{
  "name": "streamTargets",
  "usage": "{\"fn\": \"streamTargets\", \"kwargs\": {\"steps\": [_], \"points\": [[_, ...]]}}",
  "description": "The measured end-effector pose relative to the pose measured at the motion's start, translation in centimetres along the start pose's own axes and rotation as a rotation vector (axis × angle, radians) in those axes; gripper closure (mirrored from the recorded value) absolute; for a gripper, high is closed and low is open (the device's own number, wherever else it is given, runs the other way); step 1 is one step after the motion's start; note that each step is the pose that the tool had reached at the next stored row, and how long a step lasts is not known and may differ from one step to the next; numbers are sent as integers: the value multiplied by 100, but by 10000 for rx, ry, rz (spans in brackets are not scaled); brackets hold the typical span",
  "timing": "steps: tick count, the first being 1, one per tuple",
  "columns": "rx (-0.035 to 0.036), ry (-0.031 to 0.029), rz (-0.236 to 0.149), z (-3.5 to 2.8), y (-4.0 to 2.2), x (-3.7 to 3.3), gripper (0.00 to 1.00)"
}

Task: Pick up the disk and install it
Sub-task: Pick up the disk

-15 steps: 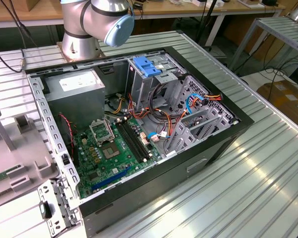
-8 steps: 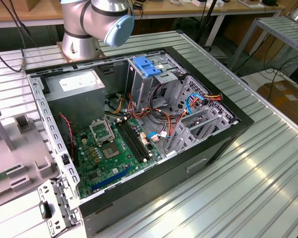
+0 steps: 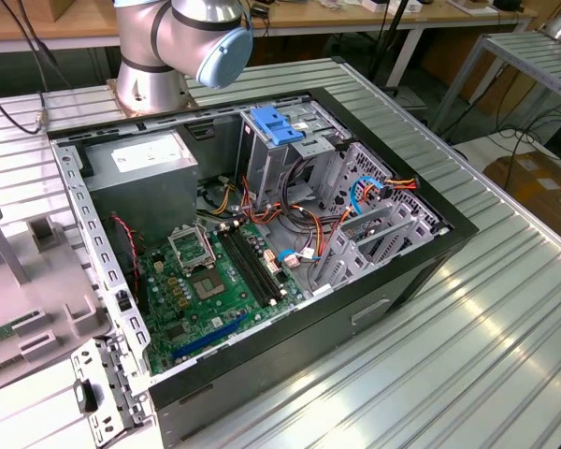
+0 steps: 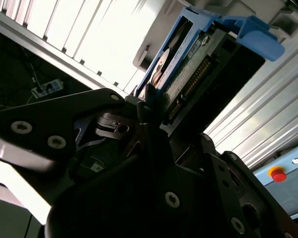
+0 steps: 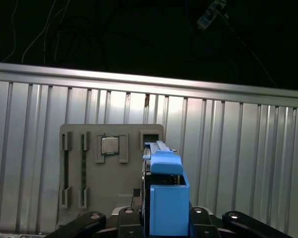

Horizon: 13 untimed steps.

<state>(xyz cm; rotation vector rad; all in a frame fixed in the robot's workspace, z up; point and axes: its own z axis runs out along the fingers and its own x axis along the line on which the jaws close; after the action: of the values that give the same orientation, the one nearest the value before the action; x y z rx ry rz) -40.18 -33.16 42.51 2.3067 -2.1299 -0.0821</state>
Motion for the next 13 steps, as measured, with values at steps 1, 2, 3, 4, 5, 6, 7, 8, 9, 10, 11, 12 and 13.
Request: {"fn": "streamTargets", "kwargs": {"steps": [1,2,3,4,5,6,7,8,9,10,11,12,13], "points": [[0,0,0,-7,0,0,64],[0,0,0,-12,0,0,64],[0,0,0,-19,1,-1,64],[0,0,0,-25,1,-1,64],[0,0,0,-33,1,-1,64],[0,0,0,-39,1,-1,64],[0,0,0,-50,2,-2,64],[-1,0,0,-64,2,-2,64],[0,0,0,-73,3,-3,64],[-1,0,0,-82,3,-3,64],[0,0,0,-87,3,-3,64],[0,0,0,-93,3,-4,64],[0,0,0,-99,3,-4,64]]}}
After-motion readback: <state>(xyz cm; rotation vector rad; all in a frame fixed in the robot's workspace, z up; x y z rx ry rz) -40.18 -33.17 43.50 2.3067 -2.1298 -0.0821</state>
